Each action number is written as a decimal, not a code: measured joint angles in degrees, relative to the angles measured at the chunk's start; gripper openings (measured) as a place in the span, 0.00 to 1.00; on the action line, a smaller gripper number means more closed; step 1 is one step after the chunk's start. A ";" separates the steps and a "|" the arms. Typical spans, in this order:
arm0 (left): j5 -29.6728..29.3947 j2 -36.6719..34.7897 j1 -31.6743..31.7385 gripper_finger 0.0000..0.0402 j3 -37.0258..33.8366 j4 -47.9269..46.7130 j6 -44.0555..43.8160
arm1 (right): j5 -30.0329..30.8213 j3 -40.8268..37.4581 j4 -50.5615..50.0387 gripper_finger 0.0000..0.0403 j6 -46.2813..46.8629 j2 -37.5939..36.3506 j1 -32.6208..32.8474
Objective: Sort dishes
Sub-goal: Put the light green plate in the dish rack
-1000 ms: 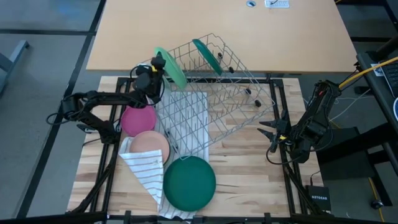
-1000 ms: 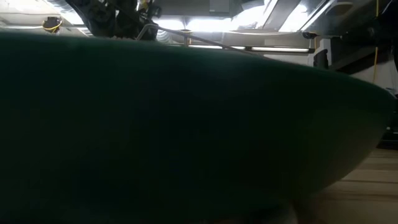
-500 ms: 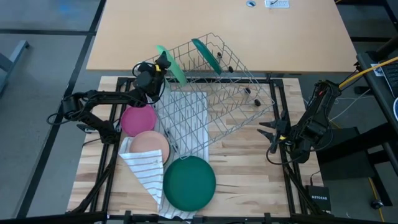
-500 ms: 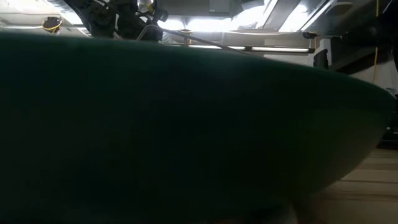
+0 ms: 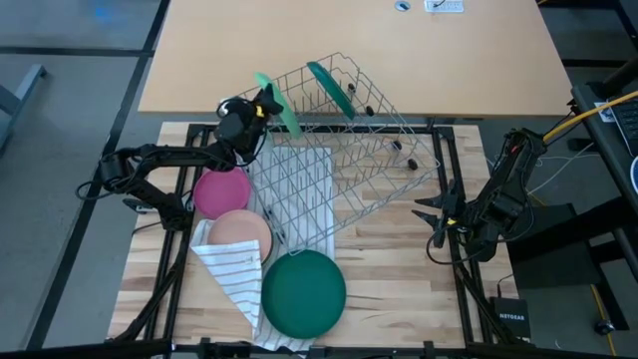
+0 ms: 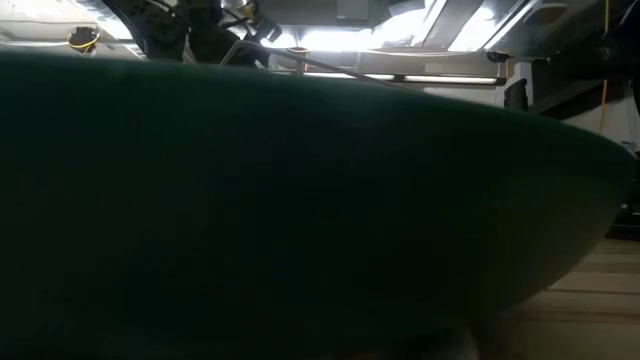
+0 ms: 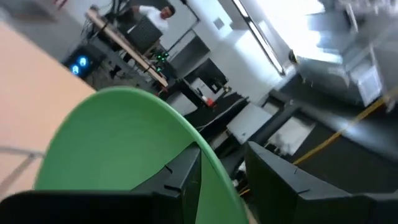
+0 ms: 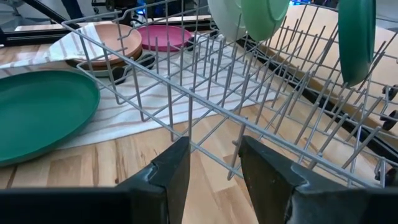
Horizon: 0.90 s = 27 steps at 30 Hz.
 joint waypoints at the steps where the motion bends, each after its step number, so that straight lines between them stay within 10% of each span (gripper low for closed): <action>1: 0.24 0.00 0.00 0.28 0.00 -0.04 2.40 | -0.09 0.00 0.00 0.36 0.00 0.00 0.00; 9: 0.11 0.00 -0.02 0.28 0.00 -0.55 21.76 | -1.90 0.00 0.07 0.36 0.00 0.01 0.02; 27: 0.76 -0.11 -2.49 0.28 0.09 -9.33 28.80 | -1.90 0.00 0.74 0.36 0.00 0.00 0.02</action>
